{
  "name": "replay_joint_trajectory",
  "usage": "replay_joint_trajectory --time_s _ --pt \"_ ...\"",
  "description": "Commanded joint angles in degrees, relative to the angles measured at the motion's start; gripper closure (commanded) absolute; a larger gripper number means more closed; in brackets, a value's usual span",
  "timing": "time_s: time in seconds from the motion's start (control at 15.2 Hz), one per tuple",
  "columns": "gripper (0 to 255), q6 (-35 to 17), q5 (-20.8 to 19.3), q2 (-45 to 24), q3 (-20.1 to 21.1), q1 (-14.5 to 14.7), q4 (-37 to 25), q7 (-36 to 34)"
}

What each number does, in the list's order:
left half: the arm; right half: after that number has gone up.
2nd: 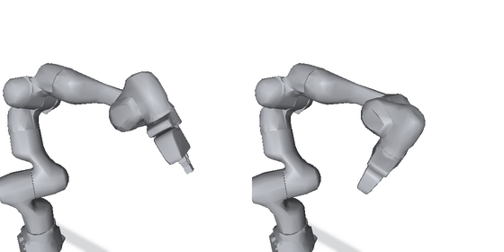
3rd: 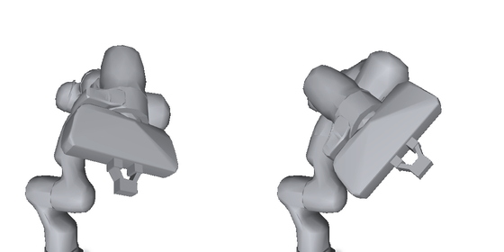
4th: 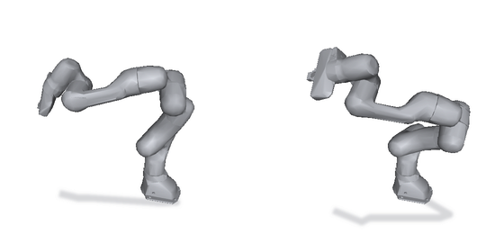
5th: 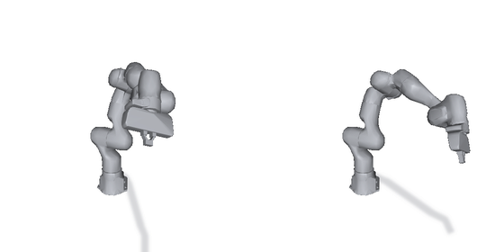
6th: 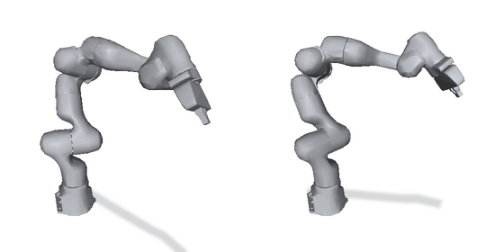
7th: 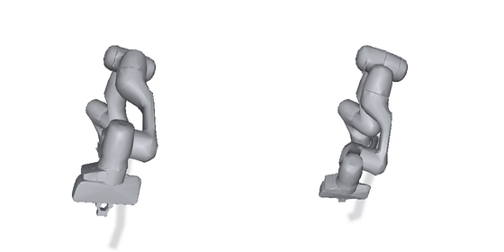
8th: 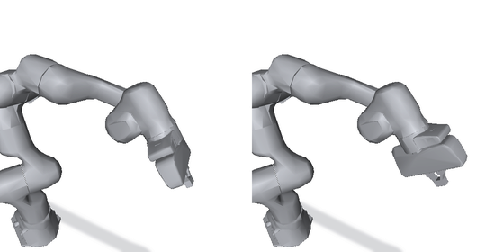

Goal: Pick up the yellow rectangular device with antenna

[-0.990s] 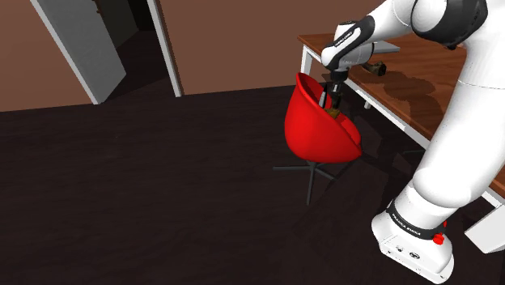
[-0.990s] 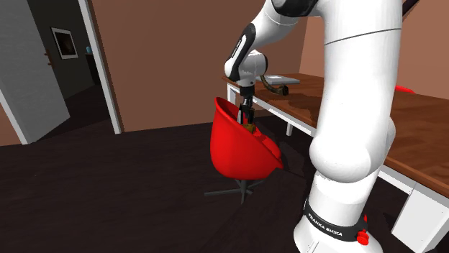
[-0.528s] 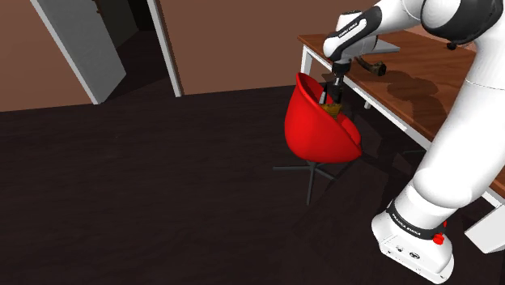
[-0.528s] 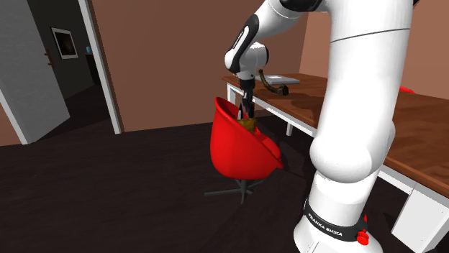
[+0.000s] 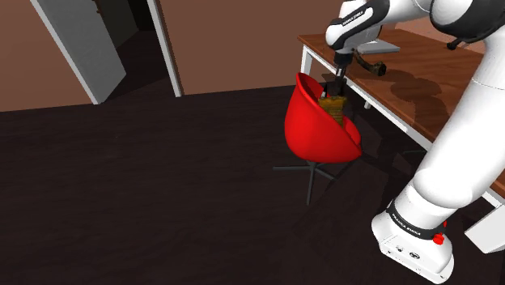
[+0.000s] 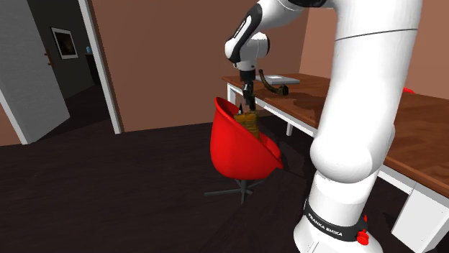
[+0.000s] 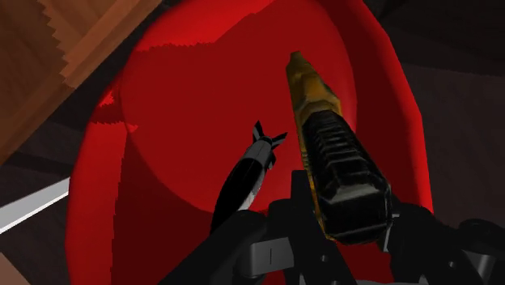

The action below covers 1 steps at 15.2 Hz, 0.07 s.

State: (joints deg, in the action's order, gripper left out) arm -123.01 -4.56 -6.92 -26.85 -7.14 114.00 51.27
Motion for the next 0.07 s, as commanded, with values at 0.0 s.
replay_joint_trajectory --time_s 0.0 --pt "255 0.46 -0.14 0.33 -0.02 0.03 -0.21 -0.03"
